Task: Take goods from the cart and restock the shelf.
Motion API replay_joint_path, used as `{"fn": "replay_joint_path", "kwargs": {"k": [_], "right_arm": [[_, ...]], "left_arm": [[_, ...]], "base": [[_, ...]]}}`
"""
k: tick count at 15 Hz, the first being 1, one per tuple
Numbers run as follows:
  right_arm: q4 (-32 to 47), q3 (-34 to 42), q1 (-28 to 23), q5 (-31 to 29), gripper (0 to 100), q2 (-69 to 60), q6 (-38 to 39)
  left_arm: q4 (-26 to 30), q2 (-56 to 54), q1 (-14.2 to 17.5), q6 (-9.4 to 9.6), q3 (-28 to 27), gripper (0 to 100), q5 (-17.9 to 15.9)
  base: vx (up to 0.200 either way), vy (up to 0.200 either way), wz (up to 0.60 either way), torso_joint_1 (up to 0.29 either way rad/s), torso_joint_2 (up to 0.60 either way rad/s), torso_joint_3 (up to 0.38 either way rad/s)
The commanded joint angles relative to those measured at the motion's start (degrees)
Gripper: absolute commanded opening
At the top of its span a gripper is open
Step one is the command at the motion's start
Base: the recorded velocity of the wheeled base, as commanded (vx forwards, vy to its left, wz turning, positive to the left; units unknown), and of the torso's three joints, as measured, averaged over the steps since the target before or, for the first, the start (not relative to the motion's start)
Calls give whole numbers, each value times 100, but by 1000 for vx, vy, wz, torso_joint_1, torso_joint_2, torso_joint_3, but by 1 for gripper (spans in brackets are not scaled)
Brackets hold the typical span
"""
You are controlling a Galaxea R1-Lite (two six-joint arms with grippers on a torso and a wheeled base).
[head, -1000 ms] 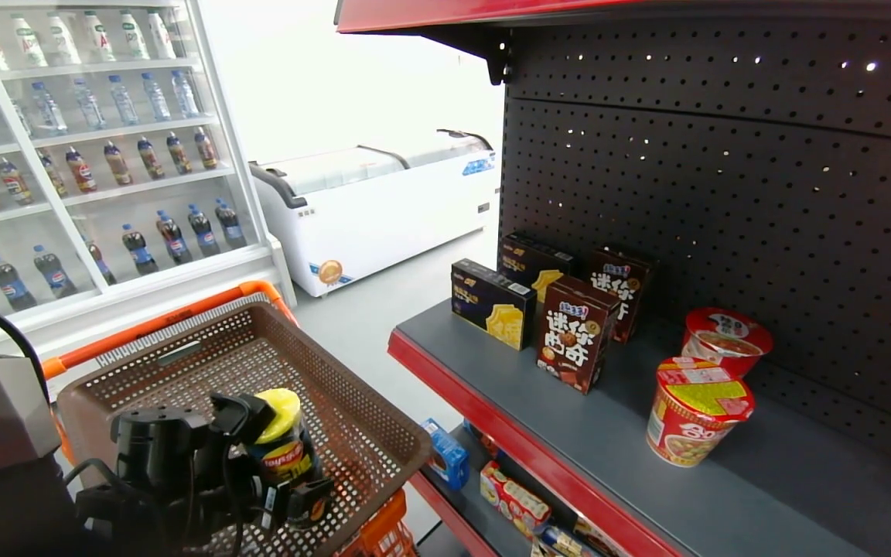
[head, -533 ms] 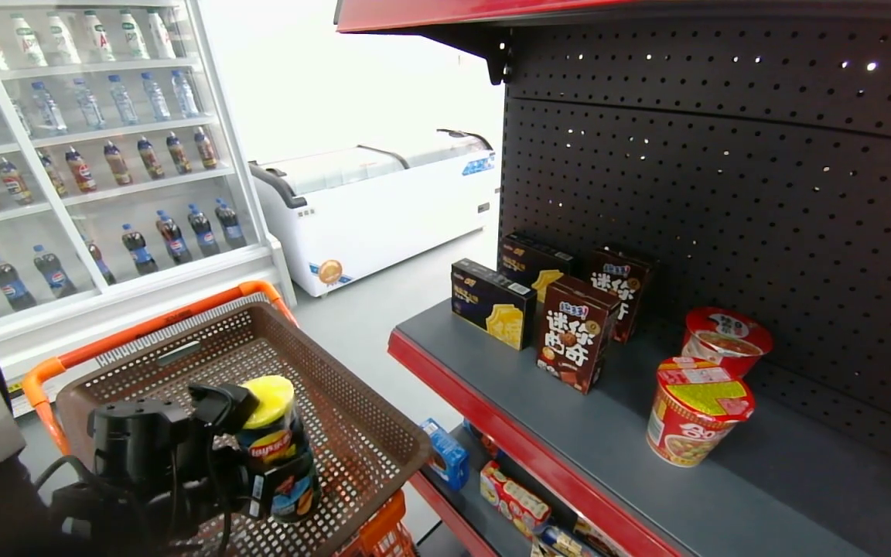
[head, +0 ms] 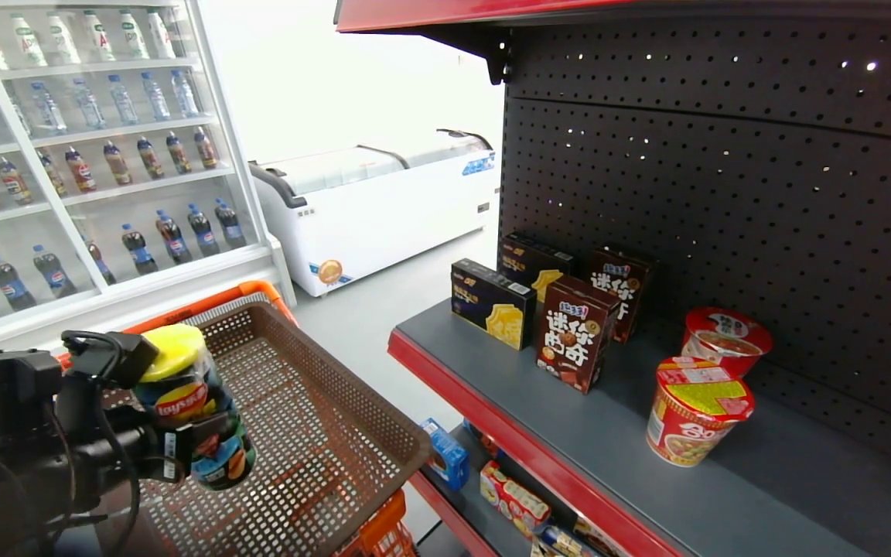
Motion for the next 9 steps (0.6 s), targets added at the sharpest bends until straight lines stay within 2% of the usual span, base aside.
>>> {"fn": "replay_joint_path", "kwargs": {"k": [1,3,4,5,8,9], "right_arm": [[-1,0,1,0,100,8,-1],[-1,0,1,0,100,-1,-1],[-1,0,1,0,100,-1,-1],[-1,0,1,0,100,-1,-1],[-1,0,1,0,100,-1,-1],[-1,0,1,0,100,-1,-1]], "left_arm": [[1340,-2013,123,-35,-150,0,-132],[2034,-2883,9,-35,-150,0,-132],[2096,-2953,-17,-35,-168,0,-132],[2676,-3656,-158,-35,-194,0,-140],[2878,-4306,-132,-62,122,0,-132],[2887,-4394,-123,-123,193,0,-96]], "base": [[0,0,0,0,0,0],[0,0,0,0,0,0],[0,0,0,0,0,0],[0,0,0,0,0,0],[0,0,0,0,0,0],[0,0,0,0,0,0]]}}
